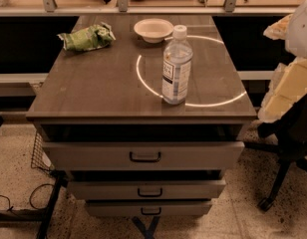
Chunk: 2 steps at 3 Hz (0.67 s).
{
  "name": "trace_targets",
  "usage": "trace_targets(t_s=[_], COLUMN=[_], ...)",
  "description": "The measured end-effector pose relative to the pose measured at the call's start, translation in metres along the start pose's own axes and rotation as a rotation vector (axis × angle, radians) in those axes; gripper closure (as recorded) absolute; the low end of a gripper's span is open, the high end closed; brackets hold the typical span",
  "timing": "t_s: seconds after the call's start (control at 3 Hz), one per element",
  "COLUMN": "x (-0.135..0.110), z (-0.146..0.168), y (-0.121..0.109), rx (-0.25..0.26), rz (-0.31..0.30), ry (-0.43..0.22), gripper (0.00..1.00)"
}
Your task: Place blue plastic bottle into paper bowl
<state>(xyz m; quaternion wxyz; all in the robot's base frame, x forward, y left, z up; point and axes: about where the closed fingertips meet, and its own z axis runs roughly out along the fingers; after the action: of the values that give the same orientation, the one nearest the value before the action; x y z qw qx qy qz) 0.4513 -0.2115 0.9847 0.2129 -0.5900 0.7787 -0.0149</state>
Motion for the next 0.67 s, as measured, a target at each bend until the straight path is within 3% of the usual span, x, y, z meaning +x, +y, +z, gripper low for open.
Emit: trace_targets(t_s=[0.67], x=[-0.032], z=[0.034], y=[-0.046], rx=[0.002], rz=[0.108], ry=[-0.42], gripper=[0.0])
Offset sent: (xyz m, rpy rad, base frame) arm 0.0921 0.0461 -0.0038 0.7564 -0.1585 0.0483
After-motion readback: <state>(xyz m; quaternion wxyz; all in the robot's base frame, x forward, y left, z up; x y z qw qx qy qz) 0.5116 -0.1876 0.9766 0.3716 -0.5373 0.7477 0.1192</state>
